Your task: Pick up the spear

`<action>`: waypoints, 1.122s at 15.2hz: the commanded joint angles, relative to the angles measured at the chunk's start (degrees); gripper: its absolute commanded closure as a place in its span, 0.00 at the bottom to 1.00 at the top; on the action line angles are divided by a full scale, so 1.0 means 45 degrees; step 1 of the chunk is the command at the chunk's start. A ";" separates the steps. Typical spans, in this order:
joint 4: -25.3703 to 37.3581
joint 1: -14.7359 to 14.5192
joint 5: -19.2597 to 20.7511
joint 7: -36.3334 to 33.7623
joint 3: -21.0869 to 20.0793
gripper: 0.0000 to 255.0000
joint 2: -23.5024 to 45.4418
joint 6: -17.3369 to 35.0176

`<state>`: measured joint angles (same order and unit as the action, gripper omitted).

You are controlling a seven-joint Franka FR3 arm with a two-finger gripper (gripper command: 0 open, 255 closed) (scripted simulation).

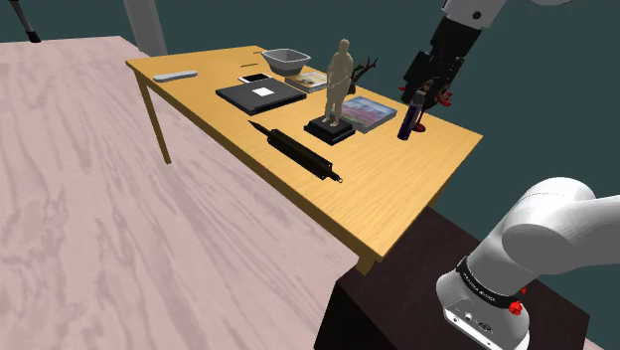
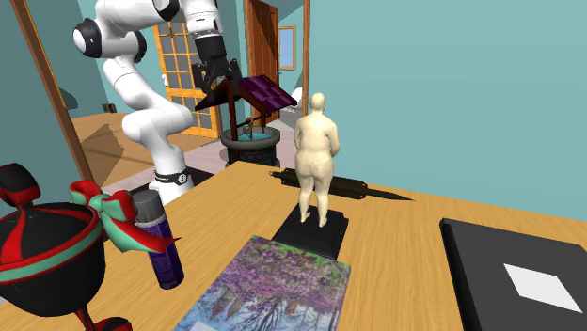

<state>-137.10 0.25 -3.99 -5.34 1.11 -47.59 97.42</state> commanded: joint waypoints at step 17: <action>0.2452 -0.0610 0.0324 -0.0016 -0.1150 0.00 0.7626 0.4422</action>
<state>-127.61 -2.33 -2.82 -5.20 -3.68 -15.69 116.63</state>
